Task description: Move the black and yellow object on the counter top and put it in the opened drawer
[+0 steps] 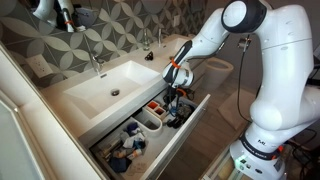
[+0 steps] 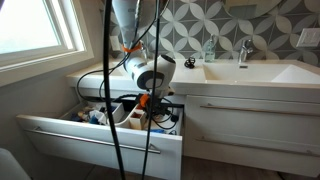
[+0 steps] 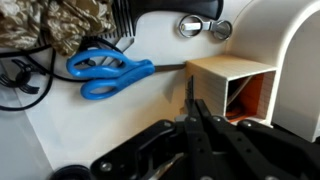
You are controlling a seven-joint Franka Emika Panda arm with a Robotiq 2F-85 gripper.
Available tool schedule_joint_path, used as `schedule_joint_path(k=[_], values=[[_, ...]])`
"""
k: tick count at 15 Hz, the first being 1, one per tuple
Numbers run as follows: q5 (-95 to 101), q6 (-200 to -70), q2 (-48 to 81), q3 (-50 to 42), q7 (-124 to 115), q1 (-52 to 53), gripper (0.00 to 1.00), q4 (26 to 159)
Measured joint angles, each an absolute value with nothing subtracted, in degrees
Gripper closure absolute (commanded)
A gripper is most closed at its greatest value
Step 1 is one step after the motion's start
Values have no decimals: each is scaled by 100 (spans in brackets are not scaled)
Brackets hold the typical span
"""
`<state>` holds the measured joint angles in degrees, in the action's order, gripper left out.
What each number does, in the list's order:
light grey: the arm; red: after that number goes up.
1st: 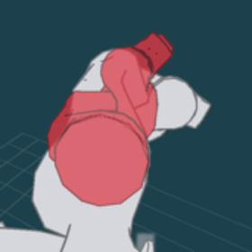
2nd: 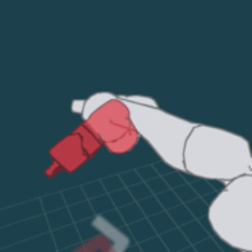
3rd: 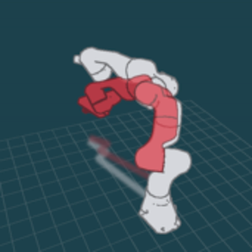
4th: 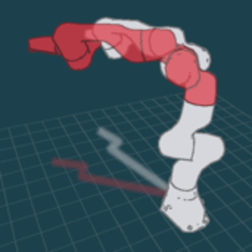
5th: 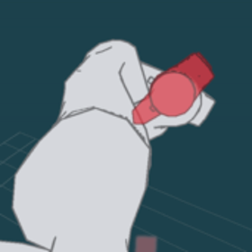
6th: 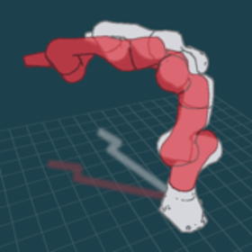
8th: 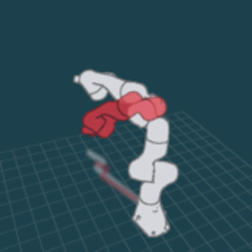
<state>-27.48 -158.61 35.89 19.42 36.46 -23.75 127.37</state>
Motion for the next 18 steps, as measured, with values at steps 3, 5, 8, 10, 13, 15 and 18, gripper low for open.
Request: schedule_joint_path(k=[3, 5, 8, 10, 13, 15, 18], values=[[-2749, -15859, 3622, 2088, 3788, -2764, 99, 12761], [-2749, -15834, 3623, 2141, 3884, -2953, 99, 12756], [-2749, -15600, 3635, 2143, 3944, -3075, 99, 12674], [-2749, -15359, 3661, 2137, 4029, -3113, 99, 12552], [-2749, -14937, 3710, 2051, 4102, -3117, 99, 12298], [-2748, -14589, 3759, 1939, 4105, -3095, 99, 12095], [-2748, -14058, 3903, 1697, 4102, -2974, 99, 11740]])
